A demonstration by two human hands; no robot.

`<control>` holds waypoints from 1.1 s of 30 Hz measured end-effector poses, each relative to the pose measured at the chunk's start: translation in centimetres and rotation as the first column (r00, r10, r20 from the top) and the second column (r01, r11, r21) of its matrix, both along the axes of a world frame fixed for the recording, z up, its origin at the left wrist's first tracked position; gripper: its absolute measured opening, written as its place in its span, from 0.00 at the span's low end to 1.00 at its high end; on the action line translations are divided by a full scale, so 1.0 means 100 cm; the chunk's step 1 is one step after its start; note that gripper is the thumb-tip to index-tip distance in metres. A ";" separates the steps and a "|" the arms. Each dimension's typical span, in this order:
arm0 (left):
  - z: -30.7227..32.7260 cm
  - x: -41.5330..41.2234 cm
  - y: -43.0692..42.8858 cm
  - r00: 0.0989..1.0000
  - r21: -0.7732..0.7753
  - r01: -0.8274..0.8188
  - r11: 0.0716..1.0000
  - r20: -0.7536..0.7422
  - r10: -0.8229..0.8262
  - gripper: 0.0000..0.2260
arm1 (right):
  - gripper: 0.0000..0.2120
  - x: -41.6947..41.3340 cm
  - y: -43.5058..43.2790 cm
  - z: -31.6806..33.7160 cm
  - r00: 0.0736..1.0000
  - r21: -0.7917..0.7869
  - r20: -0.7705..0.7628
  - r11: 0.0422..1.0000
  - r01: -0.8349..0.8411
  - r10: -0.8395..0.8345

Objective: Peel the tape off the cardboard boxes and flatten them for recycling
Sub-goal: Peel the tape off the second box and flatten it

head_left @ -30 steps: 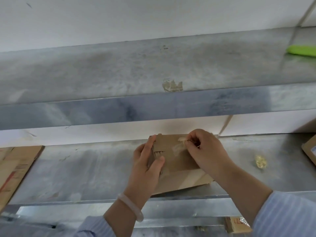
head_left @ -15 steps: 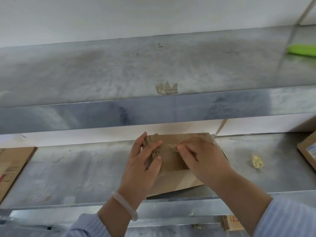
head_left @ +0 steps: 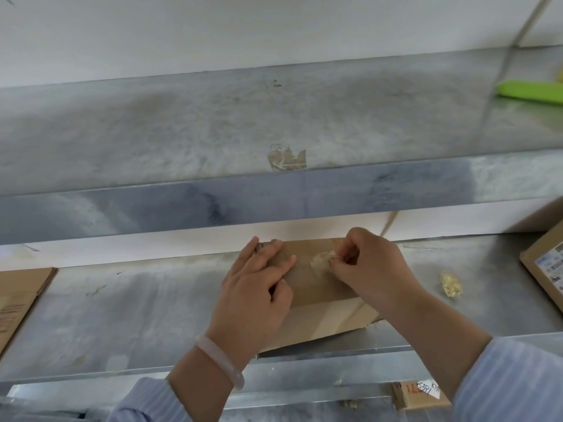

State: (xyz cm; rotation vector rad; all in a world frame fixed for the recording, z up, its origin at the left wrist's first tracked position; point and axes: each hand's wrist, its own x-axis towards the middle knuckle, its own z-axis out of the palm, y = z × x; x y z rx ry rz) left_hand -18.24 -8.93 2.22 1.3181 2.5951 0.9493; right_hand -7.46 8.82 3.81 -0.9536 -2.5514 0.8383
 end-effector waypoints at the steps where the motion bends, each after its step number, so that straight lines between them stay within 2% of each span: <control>1: 0.000 0.000 0.000 1.000 -0.001 0.002 1.000 -0.002 -0.002 0.18 | 0.10 0.002 0.003 0.000 1.000 0.061 0.001 0.998 0.007 -0.007; 4: 0.001 0.001 0.001 1.000 -0.009 -0.010 1.000 -0.006 0.010 0.20 | 0.07 0.005 0.003 0.001 0.997 0.246 0.057 0.967 -0.065 0.052; 6: 0.003 0.002 0.001 1.000 -0.020 -0.019 1.000 -0.016 0.019 0.22 | 0.07 0.004 -0.002 0.000 0.989 0.276 0.062 0.950 -0.148 0.136; 8: 0.004 0.002 0.000 0.999 -0.048 -0.016 0.999 -0.040 0.014 0.20 | 0.15 0.002 -0.008 -0.001 0.988 0.216 0.033 0.964 -0.157 0.154; 9: 0.005 0.002 0.000 0.998 -0.065 -0.014 0.998 -0.058 0.010 0.19 | 0.16 0.002 -0.009 0.000 0.991 0.147 -0.001 0.980 -0.131 0.132; 11: 0.008 0.002 0.001 0.995 -0.092 -0.019 0.996 -0.100 0.009 0.18 | 0.09 0.002 -0.007 0.001 0.996 0.009 -0.042 0.997 -0.081 0.081; 12: 0.010 0.002 0.003 0.993 -0.107 -0.023 0.994 -0.120 0.010 0.18 | 0.08 0.003 -0.007 0.000 0.996 -0.001 -0.035 0.997 -0.081 0.081; 15: 0.013 0.006 0.009 0.991 -0.136 -0.018 0.991 -0.134 -0.001 0.19 | 0.16 0.002 -0.008 -0.003 0.996 0.047 0.000 0.995 -0.090 0.090; 20: 0.013 0.006 0.006 0.988 -0.152 0.006 0.988 -0.152 -0.029 0.19 | 0.09 0.010 0.006 -0.005 0.997 0.002 0.002 0.997 0.077 -0.077; 22: 0.013 0.005 0.006 0.987 -0.147 0.013 0.989 -0.158 -0.037 0.18 | 0.10 0.018 0.015 -0.006 0.994 0.110 0.036 0.989 0.102 -0.107; 25: 0.013 0.006 0.008 0.988 -0.135 0.012 0.991 -0.150 -0.032 0.18 | 0.07 0.022 0.012 -0.010 0.999 0.228 0.044 0.973 -0.021 0.011; 27: 0.013 0.008 0.008 0.988 -0.142 0.006 0.990 -0.153 -0.028 0.18 | 0.12 0.019 0.004 -0.010 0.998 0.184 0.021 0.981 -0.069 0.067; 29: 0.014 0.007 0.008 0.984 -0.167 -0.004 0.986 -0.178 -0.027 0.18 | 0.18 0.016 0.002 -0.009 0.999 0.073 0.010 0.996 -0.046 0.045; 31: 0.018 0.006 0.010 0.975 -0.205 -0.022 0.979 -0.220 -0.024 0.17 | 0.11 0.015 0.003 -0.008 1.000 -0.051 -0.002 0.999 -0.018 0.018; 33: 0.023 0.006 0.015 0.965 -0.234 -0.041 0.971 -0.262 -0.023 0.15 | 0.05 0.014 0.004 -0.008 0.999 -0.077 0.014 0.996 -0.036 0.037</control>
